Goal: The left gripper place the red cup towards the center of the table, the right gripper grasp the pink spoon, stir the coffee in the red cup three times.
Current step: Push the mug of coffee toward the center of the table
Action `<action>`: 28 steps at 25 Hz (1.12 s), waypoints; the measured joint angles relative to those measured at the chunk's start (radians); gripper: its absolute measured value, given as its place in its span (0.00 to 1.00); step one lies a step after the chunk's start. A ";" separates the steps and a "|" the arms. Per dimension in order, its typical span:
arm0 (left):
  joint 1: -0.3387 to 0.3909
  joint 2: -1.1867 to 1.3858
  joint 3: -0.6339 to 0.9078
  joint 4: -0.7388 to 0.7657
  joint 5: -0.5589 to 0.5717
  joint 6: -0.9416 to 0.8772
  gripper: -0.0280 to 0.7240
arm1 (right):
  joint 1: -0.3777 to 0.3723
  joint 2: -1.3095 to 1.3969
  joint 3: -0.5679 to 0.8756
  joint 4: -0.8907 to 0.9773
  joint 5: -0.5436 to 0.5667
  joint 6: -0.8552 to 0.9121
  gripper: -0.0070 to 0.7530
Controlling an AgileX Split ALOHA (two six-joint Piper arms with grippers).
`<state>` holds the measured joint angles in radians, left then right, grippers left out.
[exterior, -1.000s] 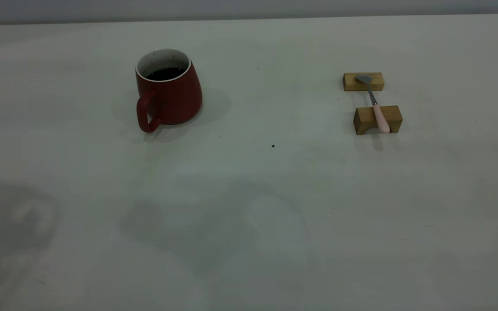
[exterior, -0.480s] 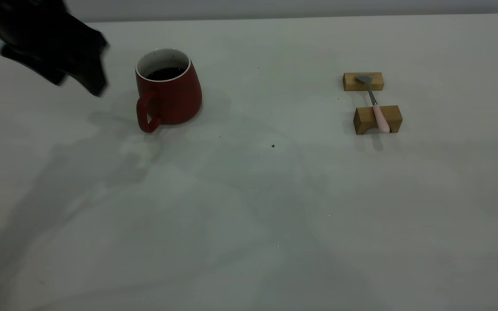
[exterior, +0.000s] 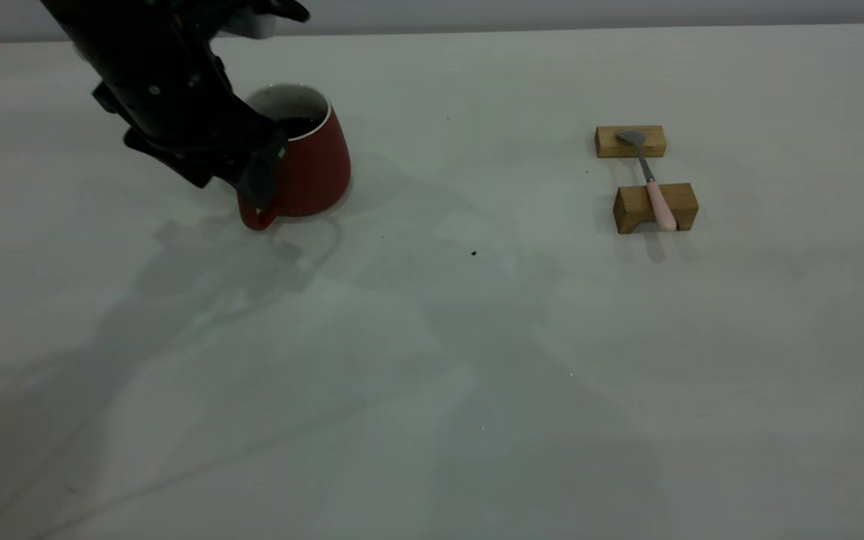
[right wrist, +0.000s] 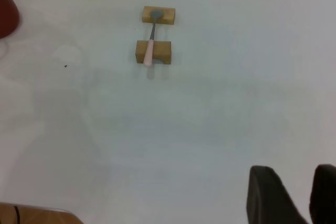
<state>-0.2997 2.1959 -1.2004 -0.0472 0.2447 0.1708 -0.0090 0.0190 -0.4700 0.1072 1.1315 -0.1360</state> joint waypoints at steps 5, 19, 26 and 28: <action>0.000 0.034 -0.010 0.002 -0.052 0.000 0.79 | 0.000 0.000 0.000 0.001 0.000 0.000 0.32; 0.000 0.058 -0.013 0.003 -0.087 -0.002 0.32 | 0.000 0.000 0.000 0.001 0.000 0.000 0.32; 0.000 0.058 -0.013 0.003 -0.092 0.033 0.32 | 0.000 0.000 0.000 0.001 0.000 0.000 0.32; 0.000 0.058 -0.013 0.003 -0.094 0.043 0.32 | 0.000 0.000 0.000 0.001 0.000 0.000 0.32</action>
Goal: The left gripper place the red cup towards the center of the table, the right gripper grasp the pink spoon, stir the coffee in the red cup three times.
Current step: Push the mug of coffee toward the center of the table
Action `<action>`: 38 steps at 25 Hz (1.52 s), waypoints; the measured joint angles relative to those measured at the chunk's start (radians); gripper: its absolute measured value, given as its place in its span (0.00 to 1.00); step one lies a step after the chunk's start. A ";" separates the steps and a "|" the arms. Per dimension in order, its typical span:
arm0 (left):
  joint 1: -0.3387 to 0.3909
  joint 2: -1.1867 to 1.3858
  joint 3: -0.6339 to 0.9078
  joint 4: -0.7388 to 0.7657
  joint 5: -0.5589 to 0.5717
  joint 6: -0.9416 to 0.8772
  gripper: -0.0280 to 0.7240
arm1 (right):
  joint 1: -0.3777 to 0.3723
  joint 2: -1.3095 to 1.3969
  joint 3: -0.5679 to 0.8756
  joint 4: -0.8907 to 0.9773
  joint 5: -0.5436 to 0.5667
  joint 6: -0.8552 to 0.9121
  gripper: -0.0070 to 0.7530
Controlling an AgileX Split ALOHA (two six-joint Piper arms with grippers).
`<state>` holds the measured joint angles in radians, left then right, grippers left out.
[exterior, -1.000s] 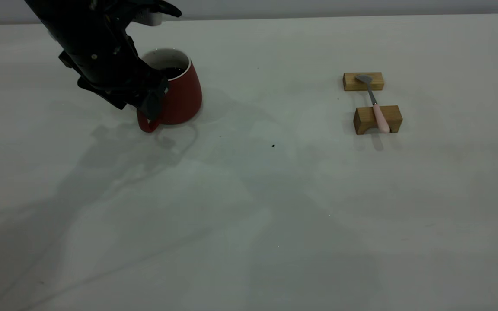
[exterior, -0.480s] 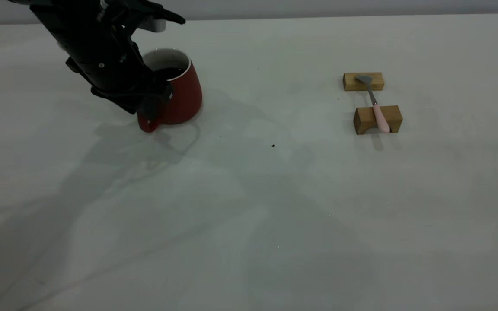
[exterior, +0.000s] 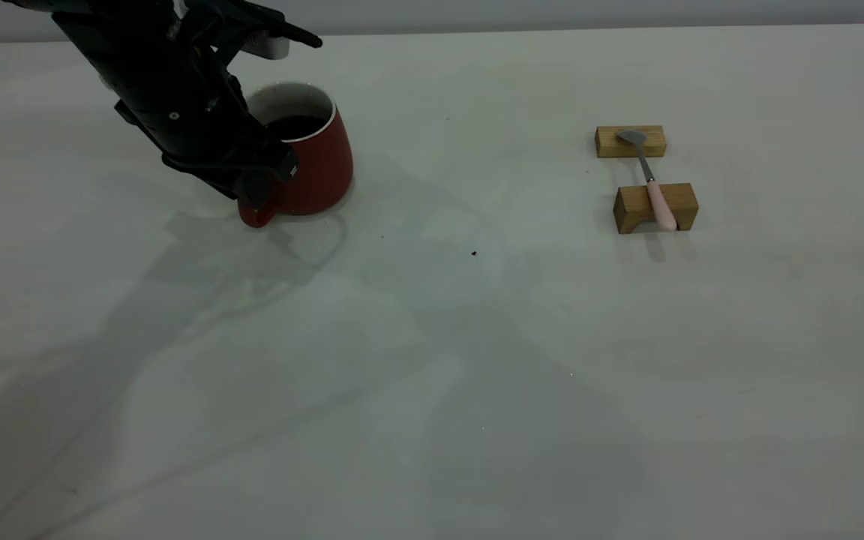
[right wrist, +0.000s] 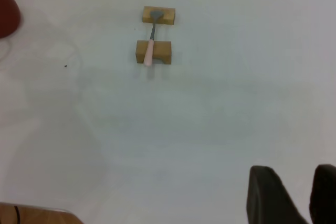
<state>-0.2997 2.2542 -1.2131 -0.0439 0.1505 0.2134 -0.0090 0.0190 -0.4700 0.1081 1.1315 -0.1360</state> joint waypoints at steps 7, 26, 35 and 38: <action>0.000 0.000 0.000 0.000 -0.003 0.007 0.32 | 0.000 0.000 0.000 0.000 0.000 0.000 0.32; -0.051 0.003 0.000 -0.009 -0.033 0.007 0.32 | 0.000 0.000 0.000 0.000 0.000 0.000 0.32; -0.125 0.014 0.000 -0.023 -0.056 0.007 0.32 | 0.000 0.000 0.000 0.000 0.000 0.000 0.32; -0.160 0.017 0.000 -0.023 -0.065 0.007 0.32 | 0.000 0.000 0.000 0.000 0.000 0.000 0.32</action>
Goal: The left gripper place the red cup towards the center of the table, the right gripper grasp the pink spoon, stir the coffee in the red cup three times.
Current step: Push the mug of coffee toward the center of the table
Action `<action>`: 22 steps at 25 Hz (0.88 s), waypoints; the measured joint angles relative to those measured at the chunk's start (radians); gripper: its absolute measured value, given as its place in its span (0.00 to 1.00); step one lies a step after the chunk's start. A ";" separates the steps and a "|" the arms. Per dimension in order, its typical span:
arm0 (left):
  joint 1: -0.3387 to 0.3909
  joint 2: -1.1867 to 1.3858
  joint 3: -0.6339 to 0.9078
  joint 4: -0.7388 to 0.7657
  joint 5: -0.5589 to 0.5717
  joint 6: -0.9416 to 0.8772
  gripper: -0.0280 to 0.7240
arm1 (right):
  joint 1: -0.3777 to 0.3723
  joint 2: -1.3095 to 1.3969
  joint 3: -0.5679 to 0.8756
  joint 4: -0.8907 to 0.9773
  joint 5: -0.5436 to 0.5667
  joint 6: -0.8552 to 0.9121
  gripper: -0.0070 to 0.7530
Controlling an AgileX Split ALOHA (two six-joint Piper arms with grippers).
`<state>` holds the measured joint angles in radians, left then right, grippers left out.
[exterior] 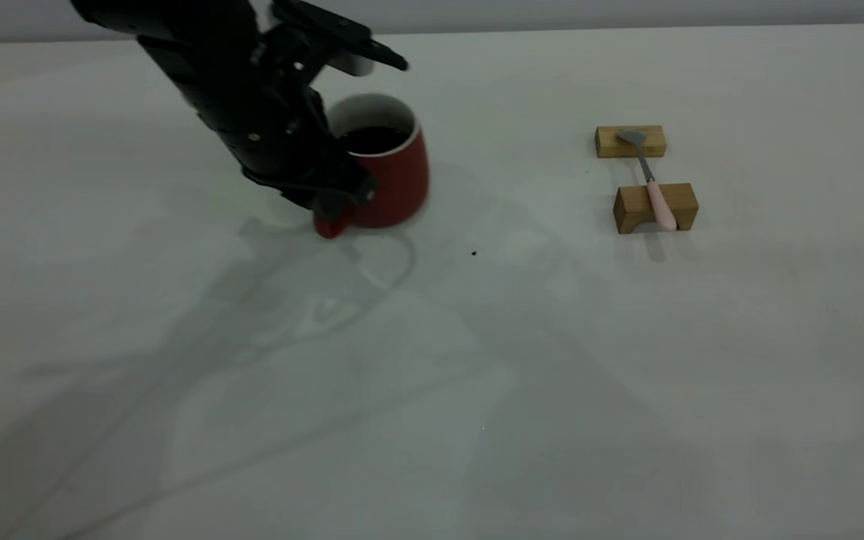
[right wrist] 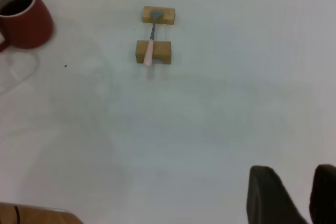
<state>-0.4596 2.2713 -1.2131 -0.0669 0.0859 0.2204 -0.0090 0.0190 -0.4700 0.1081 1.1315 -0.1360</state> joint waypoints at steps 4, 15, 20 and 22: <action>-0.038 0.001 0.000 0.000 -0.004 0.000 0.32 | 0.000 0.000 0.000 0.000 0.000 0.000 0.32; -0.069 0.002 0.000 -0.002 -0.003 -0.031 0.32 | 0.000 0.000 0.000 0.000 0.000 0.000 0.32; -0.069 -0.001 0.000 0.001 -0.003 -0.027 0.55 | 0.000 0.000 0.000 0.000 0.000 0.000 0.32; -0.066 -0.014 0.000 0.015 0.005 -0.012 0.76 | 0.000 0.000 0.000 0.000 0.000 0.000 0.32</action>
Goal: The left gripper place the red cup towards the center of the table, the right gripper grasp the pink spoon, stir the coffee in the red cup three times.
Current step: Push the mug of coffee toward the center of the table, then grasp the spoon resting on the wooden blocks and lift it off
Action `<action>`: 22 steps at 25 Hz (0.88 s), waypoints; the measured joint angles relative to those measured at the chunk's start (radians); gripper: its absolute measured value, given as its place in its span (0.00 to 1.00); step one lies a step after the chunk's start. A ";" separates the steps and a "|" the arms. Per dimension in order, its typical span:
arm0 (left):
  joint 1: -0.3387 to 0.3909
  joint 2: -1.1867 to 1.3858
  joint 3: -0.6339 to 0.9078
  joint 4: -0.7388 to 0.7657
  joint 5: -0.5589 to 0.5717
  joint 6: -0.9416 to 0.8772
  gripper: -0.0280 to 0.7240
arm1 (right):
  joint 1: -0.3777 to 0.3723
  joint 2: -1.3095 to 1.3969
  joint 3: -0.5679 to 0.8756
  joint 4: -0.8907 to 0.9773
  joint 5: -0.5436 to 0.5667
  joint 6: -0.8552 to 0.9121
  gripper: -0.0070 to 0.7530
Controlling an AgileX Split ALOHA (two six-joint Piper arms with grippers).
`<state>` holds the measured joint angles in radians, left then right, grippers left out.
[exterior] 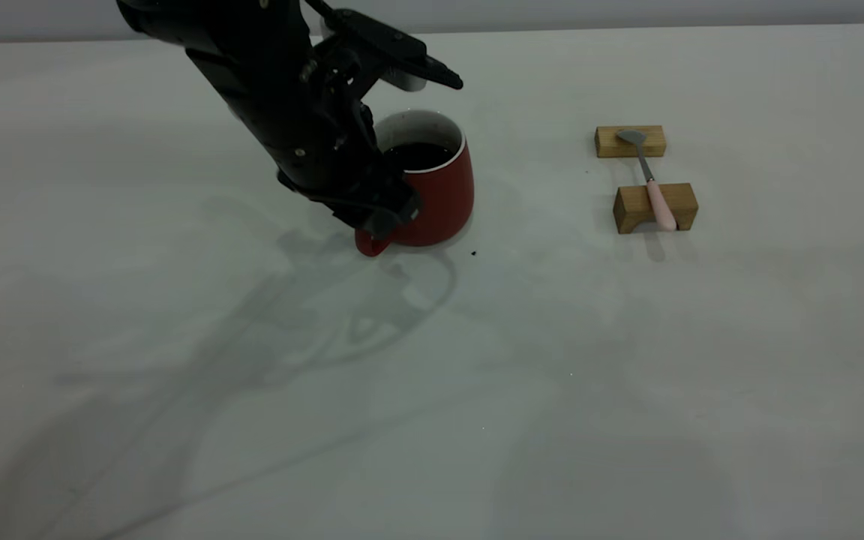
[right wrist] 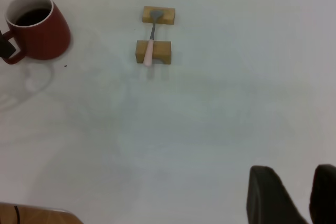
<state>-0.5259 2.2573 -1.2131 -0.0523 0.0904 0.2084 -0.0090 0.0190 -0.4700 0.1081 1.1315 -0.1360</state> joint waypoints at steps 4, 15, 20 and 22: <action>0.010 -0.088 0.000 0.014 0.064 0.021 0.93 | 0.000 0.000 0.000 0.000 0.000 0.000 0.32; 0.011 -0.654 0.000 0.185 0.555 -0.050 0.70 | 0.000 0.000 0.000 0.000 0.000 0.000 0.32; 0.011 -0.917 0.000 0.189 0.796 -0.085 0.57 | 0.000 0.000 0.000 0.000 0.000 0.000 0.32; 0.011 -1.005 0.001 0.189 0.848 -0.086 0.53 | 0.000 0.000 0.000 0.000 0.000 0.000 0.32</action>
<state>-0.5145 1.2528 -1.2122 0.1366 0.9388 0.1228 -0.0090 0.0190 -0.4700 0.1081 1.1315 -0.1360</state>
